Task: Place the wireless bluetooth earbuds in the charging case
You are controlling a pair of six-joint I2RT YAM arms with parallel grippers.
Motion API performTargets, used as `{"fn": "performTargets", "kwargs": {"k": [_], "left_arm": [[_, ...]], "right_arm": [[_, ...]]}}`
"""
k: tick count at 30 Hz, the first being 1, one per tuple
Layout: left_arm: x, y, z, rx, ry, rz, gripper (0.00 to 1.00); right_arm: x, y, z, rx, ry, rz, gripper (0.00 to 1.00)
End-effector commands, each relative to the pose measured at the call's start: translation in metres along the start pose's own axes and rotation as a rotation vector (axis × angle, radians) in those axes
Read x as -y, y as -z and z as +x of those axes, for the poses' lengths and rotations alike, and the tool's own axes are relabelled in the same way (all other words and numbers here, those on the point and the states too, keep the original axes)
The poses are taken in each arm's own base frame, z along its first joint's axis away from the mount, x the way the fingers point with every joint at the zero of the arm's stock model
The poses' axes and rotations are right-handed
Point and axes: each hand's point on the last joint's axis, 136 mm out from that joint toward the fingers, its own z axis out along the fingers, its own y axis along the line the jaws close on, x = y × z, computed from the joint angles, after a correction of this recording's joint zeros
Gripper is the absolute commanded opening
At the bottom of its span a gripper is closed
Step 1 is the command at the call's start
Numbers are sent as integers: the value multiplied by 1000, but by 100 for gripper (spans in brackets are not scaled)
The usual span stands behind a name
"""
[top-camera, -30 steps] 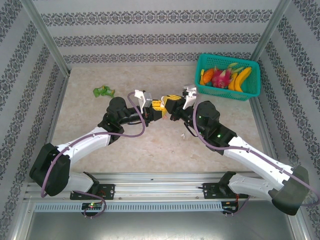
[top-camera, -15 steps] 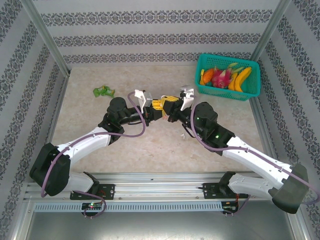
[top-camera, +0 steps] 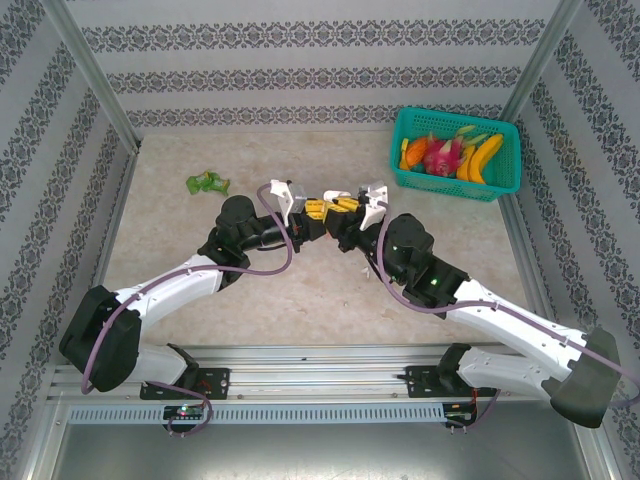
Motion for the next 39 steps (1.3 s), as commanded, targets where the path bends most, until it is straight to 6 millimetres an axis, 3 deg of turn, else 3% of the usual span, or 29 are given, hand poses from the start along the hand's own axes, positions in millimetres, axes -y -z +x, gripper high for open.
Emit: {"fn": "performTargets", "kwargs": {"k": [1,11,19,24,28,35,39], "left_arm": [[1,1,-29,109,-52,-12,0],[-5,3,-10,86,-29,-37,0],[-7,4,4,68,-21,-47,0],[-8,6,10,53,-31,-54,0],[-6,7,14,43,-33,-40,0],[-2,7,16,26,-43,-25,0],[-3,8,17,18,-44,-29,0]], "right_arm": [[4,1,14,-62,-4,35,34],[-1,14,-38,42,-102,21,67],[13,34,-63,73,-198,80,71],[30,38,-48,-39,-225,196,70],[40,34,-24,-171,-201,272,69],[35,19,16,-351,-175,260,67],[33,16,22,-376,-155,254,67]]}}
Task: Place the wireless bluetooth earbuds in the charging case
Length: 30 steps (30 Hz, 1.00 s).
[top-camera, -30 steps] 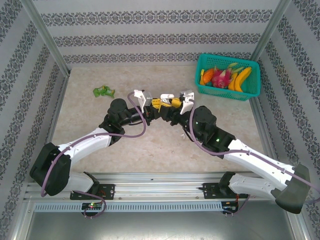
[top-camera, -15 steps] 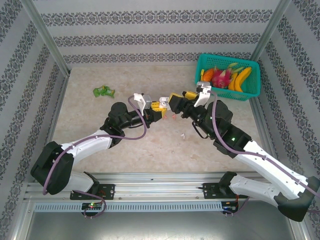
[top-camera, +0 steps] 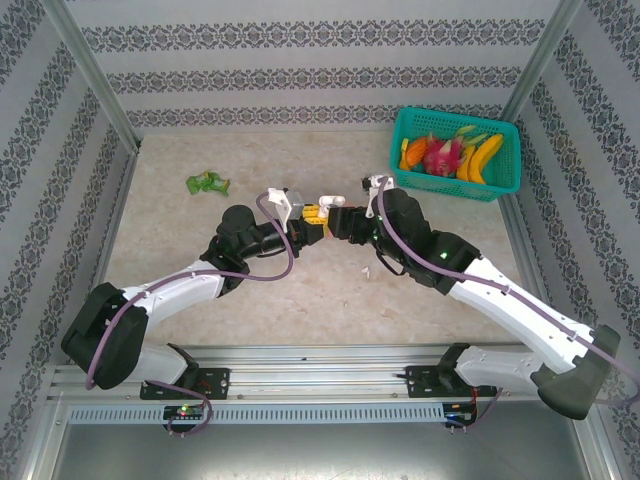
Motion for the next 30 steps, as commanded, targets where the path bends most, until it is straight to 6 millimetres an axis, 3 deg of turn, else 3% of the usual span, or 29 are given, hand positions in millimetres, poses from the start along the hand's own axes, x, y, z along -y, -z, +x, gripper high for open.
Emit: {"fn": "performTargets", "kwargs": {"k": [1,12,20,30], "left_arm": [[8,2,-9,22,-42,29,0],[9,2,-12,30,-36,36,0],[12,3,-11,28,-31,48,0],[13,6,-12,33,-34,46,0]], "right_arm": [[-7,6,-1,-16,16,-20,67],[1,0,-3,-19,21,12,66],[8,0,-21,13,9,25,65],[1,2,-32,28,-11,-8,63]]}}
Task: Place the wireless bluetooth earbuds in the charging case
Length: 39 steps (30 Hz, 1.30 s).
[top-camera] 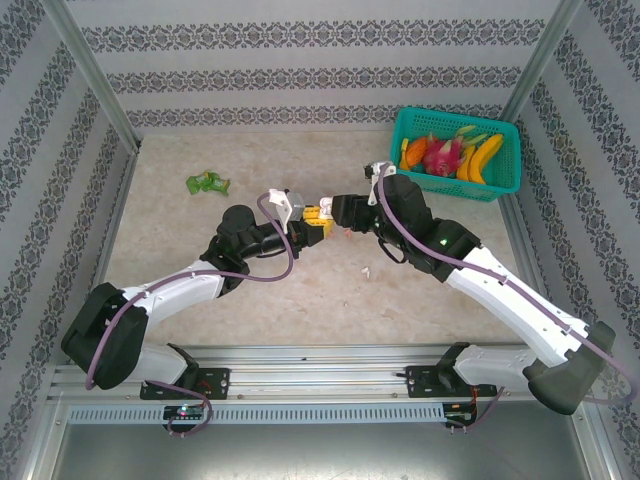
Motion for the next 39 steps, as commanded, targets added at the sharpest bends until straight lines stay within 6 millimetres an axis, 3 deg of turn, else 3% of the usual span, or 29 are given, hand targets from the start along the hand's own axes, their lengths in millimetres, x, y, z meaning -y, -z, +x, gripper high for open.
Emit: {"fn": "performTargets", "kwargs": {"k": [1,5,9,15,24,34,39], "left_arm": [[10,6,-13,41,-31,29,0],[11,7,-12,40,-33,31,0],[12,8,-12,39,-34,33,0],[13,9,-13,44,-35,34,0],[13,9,-13,43,-36,32,0],[13,9,-13,43,-37,29,0],[12,9,-12,39,-34,25,0]], "right_arm": [[-6,10,-10,24,-14,-36,62],[-16,15,-10,28,-63,-99,53],[-30,18,-14,21,-106,-174,37],[-43,8,-13,-12,-125,-223,24],[-49,-6,-4,-49,-128,-243,21],[-51,-5,9,-89,-107,-242,21],[-38,7,-3,-12,-110,-204,36]]}}
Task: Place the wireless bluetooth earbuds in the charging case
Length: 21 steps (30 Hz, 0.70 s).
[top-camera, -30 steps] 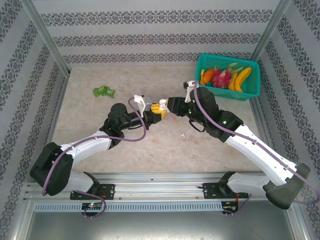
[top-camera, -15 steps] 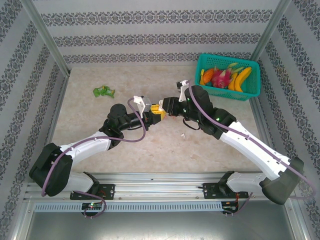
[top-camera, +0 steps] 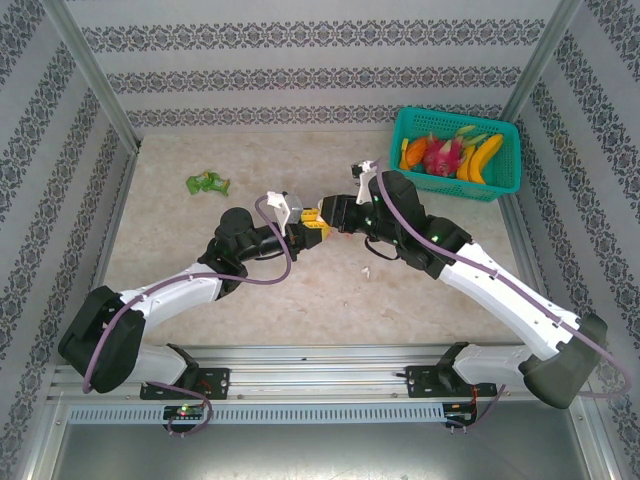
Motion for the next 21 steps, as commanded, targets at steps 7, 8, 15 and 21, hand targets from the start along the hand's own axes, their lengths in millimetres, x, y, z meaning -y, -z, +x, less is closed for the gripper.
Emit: {"fn": "performTargets", "kwargs": {"k": [7,8,15,21], "left_arm": [[-2,18,-10,48,-85,-62,0],[-3,22,-10,53,-99,-75,0],[-10,47,-13,60,-161,-150,0],[-10,54,-16,72,-161,-151,0]], "right_arm": [[25,51,-15,122,-2,101,49],[37,53,-9,113,-10,142,50],[141,28,59,-69,-58,472,59],[189,-2,94,-281,28,670,63]]}}
